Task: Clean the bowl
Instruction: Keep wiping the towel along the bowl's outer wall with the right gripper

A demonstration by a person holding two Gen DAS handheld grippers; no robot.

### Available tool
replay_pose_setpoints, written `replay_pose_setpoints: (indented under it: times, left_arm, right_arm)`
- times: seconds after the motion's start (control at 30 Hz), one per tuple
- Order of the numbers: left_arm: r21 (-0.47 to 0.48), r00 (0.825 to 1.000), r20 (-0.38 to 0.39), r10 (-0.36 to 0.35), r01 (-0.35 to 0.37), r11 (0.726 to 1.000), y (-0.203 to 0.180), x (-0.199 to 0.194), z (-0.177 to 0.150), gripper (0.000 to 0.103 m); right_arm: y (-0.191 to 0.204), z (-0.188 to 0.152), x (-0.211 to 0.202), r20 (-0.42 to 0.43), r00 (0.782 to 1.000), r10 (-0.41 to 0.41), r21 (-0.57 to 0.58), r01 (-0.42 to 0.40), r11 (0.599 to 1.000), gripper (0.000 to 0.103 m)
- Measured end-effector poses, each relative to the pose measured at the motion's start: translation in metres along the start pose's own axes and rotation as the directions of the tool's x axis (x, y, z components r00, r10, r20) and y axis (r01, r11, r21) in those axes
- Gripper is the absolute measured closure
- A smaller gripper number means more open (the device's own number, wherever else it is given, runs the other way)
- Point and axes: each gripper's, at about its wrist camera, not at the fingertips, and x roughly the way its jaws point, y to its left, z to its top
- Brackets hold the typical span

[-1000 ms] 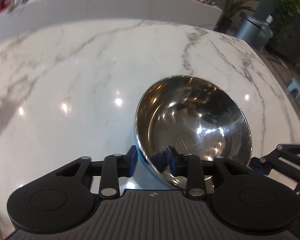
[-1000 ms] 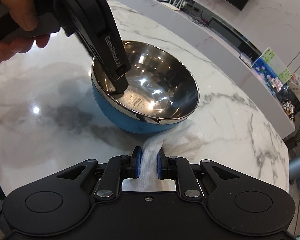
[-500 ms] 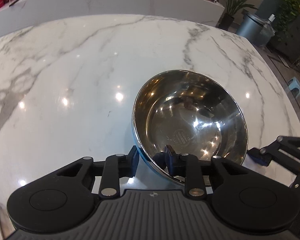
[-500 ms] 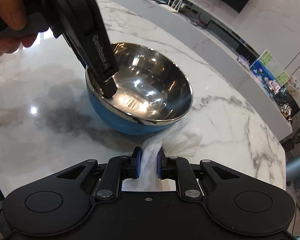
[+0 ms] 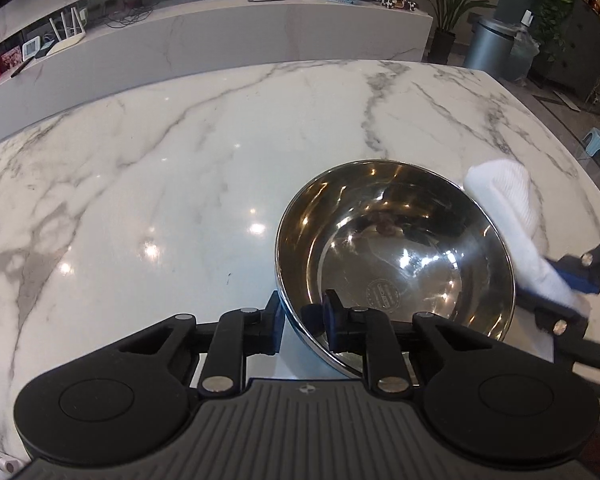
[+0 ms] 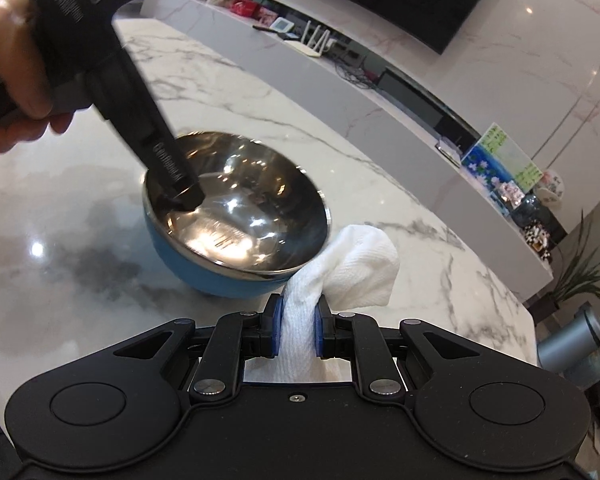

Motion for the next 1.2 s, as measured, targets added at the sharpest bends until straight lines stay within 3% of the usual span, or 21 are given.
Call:
replay_pose_setpoints:
  times: [0.1, 0.17, 0.27, 0.4, 0.6, 0.67, 1.07, 1.2]
  left_arm:
    - [-0.043, 1.0, -0.017, -0.005, 0.005, 0.999, 0.002, 0.0, 0.0, 0.082]
    - [-0.088, 0.999, -0.046, -0.02, 0.016, 0.996, 0.006, 0.001, -0.001, 0.07]
    - [-0.109, 0.998, -0.061, -0.022, 0.015, 0.994, 0.007, 0.003, -0.003, 0.061]
    - [-0.126, 0.995, -0.082, -0.049, 0.039, 0.991, 0.009, 0.004, -0.005, 0.058]
    - [-0.116, 0.994, -0.099, -0.054, 0.042, 0.992, 0.007, 0.002, -0.007, 0.058]
    - [-0.099, 0.994, -0.095, -0.051, 0.042, 0.994, 0.006, 0.001, -0.006, 0.063]
    - [0.002, 0.998, -0.039, -0.039, 0.039, 0.999, 0.005, -0.003, -0.003, 0.081]
    - [0.011, 0.998, -0.038, -0.051, 0.052, 0.999, 0.003, -0.002, -0.003, 0.081]
  right_arm:
    - [0.009, -0.002, -0.005, -0.012, 1.0, 0.011, -0.005, -0.011, 1.0, 0.089]
    - [0.011, -0.001, -0.002, -0.023, 1.0, 0.022, -0.007, -0.022, 1.0, 0.089]
    - [0.015, -0.002, 0.004, -0.043, 0.998, 0.043, -0.017, -0.043, 0.999, 0.089]
    - [0.02, -0.002, 0.006, -0.056, 0.995, 0.078, -0.025, -0.08, 0.997, 0.089]
    - [0.025, -0.002, 0.007, -0.071, 0.988, 0.134, -0.033, -0.137, 0.99, 0.089]
    - [0.025, -0.002, 0.008, -0.073, 0.989, 0.132, -0.037, -0.135, 0.99, 0.089]
    - [0.003, -0.002, -0.001, -0.005, 1.0, 0.003, 0.015, -0.002, 1.0, 0.089]
    - [0.001, -0.002, -0.003, 0.008, 1.0, -0.013, 0.024, 0.013, 1.0, 0.089]
